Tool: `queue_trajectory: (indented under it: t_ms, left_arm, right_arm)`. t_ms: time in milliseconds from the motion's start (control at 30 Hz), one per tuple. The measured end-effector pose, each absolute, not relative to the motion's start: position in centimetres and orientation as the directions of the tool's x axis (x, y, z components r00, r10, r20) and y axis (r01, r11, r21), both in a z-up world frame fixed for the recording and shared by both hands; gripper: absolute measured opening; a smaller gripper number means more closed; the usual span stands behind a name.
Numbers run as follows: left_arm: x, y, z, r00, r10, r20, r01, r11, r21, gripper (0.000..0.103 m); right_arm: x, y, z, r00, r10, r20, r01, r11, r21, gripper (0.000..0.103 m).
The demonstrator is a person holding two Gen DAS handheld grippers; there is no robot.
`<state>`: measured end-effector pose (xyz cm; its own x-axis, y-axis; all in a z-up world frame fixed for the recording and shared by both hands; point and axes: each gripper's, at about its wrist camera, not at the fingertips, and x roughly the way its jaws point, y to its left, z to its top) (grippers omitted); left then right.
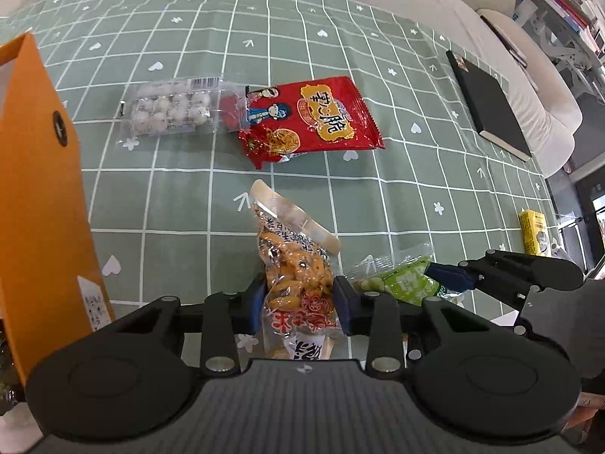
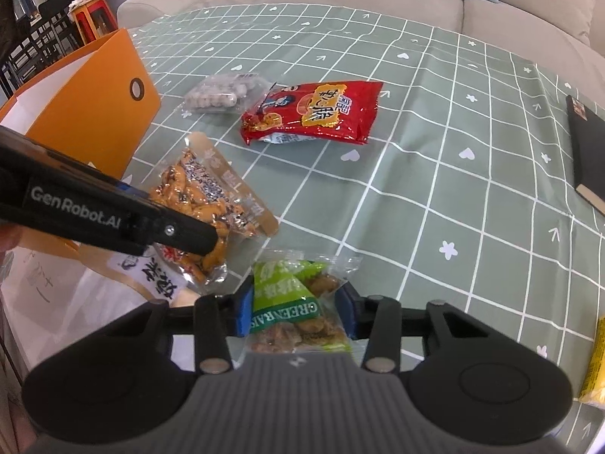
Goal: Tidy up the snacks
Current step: 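Lift both held packs and carry them toward the orange box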
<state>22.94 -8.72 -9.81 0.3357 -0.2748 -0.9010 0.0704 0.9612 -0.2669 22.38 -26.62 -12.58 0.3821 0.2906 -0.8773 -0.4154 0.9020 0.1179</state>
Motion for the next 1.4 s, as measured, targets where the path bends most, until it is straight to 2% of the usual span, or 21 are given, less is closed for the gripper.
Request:
queue_trajectory:
  t_ms: [100, 367, 733, 1033, 1400]
  left_arm:
    - [22.4, -8.5, -9.2, 0.360, -0.289, -0.887, 0.058, 0.956, -0.288, 0.033]
    - [20.8, -8.9, -7.5, 0.423, -0.264, -0.867, 0.074, 0.963, -0.258, 0.029]
    - [17.8, -6.5, -4.3, 0.508, -0.339, -0.792, 0.060, 0.931, -0.360, 0.028]
    - [15.5, -3.5, -1.3, 0.582, -0.381, -0.718, 0.056, 0.900, -0.433, 0.028]
    - [13.7, 2.2, 1.4, 0.664, -0.335, -0.668, -0.011, 0.890, -0.456, 0.028]
  right_arm:
    - [22.2, -26.7, -12.5, 0.374, 0.303, -0.876, -0.405, 0.903, 0.140, 0.040]
    - [20.7, -26.7, -10.8, 0.419, 0.292, -0.860, -0.379, 0.917, 0.126, 0.039]
    - [17.9, -25.7, -8.4, 0.485, 0.287, -0.826, -0.331, 0.934, 0.130, 0.038]
    - [14.7, -23.9, -5.4, 0.573, 0.319, -0.755, -0.283, 0.941, 0.184, 0.038]
    - [13.8, -19.2, -1.6, 0.617, 0.409, -0.673, -0.351, 0.908, 0.230, 0.038]
